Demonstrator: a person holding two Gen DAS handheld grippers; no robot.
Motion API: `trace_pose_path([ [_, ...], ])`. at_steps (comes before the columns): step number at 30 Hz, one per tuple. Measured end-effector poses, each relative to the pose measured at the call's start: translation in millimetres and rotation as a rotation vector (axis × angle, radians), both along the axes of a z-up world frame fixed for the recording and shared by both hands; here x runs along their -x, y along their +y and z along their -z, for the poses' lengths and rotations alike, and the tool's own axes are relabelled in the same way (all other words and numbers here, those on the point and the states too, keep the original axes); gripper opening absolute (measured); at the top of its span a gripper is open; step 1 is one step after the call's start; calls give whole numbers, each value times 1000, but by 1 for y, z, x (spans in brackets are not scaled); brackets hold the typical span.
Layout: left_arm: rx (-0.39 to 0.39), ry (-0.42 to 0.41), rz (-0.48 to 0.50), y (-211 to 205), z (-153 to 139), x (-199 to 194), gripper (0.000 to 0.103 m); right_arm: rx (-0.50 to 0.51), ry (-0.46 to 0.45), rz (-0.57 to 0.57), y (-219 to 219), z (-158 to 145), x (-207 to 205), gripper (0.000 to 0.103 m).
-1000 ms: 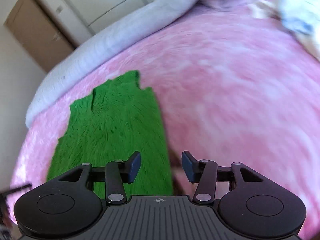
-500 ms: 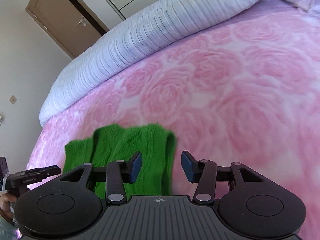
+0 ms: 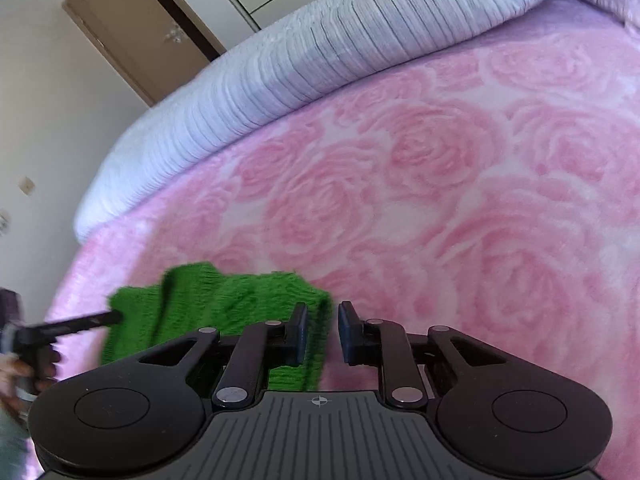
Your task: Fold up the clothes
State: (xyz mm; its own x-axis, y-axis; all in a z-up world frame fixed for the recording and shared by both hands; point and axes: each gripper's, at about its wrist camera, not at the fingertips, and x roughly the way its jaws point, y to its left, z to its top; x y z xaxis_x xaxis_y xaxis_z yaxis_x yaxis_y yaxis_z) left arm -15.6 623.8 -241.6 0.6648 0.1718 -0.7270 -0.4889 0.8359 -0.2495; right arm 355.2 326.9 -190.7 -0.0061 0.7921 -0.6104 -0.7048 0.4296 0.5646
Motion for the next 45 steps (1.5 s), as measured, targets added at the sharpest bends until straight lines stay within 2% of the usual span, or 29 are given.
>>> trace_pose_path([
  [6, 22, -19, 4, 2, 2, -4, 39, -35, 75, -25, 7, 13, 0, 20],
  [8, 12, -17, 14, 1, 2, -6, 39, -52, 49, -29, 9, 11, 1, 2],
  [12, 2, -28, 25, 1, 5, -12, 39, -100, -45, 38, 9, -4, -10, 1],
  [14, -6, -26, 25, 2, 8, -19, 39, -58, -89, 52, 19, -1, -15, 1],
  [16, -9, -18, 25, 3, 13, -27, 39, 10, -108, 49, 31, 14, -15, 1],
  [17, -10, -15, 24, 4, 16, -30, 39, 31, -107, 52, 35, 20, -15, 1],
  [19, -23, -22, 25, 5, 18, -32, 40, 10, -44, 84, 31, 21, -20, 1],
  [20, -34, -25, 25, 5, 18, -32, 35, 14, -25, 89, 29, 19, -21, 1],
  [21, -47, -27, 26, 4, 18, -32, 22, 19, -20, 94, 26, 17, -20, 2],
  [22, -57, -33, 35, 3, 17, -33, 17, 30, -50, 100, 24, 11, -17, 2],
  [24, -83, -29, 40, 1, 16, -36, 14, 53, -110, 111, 18, -1, -9, 8],
  [25, -110, -19, 42, 0, 17, -39, 14, 71, -155, 124, 16, -7, -5, 19],
  [26, -137, -8, 43, -2, 17, -43, 14, 110, -242, 151, 15, -12, 1, 31],
  [28, -167, 9, 42, -5, 14, -45, 15, 191, -387, 179, 17, -19, 10, 44],
  [30, -180, -12, 31, -11, 1, -36, 15, 165, -352, 171, 9, -27, 13, 44],
  [32, -187, -55, 15, -20, -14, -16, 15, 59, -275, 65, -2, -38, 28, 44],
  [33, -194, -65, 4, -27, -22, -2, 13, 49, -278, -1, -4, -41, 43, 44],
  [34, -193, -75, 2, -35, -29, 10, 12, 71, -309, -64, -6, -42, 62, 44],
  [36, -139, -94, 58, -57, -33, 31, 13, 118, -369, -188, -9, -44, 100, 44],
  [38, -106, -64, 124, -82, -27, 45, 16, 177, -398, -274, -11, -33, 132, 44],
  [39, -128, -18, 143, -93, -19, 47, 17, 204, -411, -284, -14, -26, 143, 44],
  [41, -203, 84, 108, -108, -2, 54, 16, 288, -452, -242, -22, -13, 159, 44],
  [43, -237, 99, 63, -120, 0, 76, 16, 319, -454, -175, -49, -14, 169, 44],
  [45, -237, 117, 11, -134, -6, 103, 16, 349, -455, -107, -76, -16, 179, 44],
])
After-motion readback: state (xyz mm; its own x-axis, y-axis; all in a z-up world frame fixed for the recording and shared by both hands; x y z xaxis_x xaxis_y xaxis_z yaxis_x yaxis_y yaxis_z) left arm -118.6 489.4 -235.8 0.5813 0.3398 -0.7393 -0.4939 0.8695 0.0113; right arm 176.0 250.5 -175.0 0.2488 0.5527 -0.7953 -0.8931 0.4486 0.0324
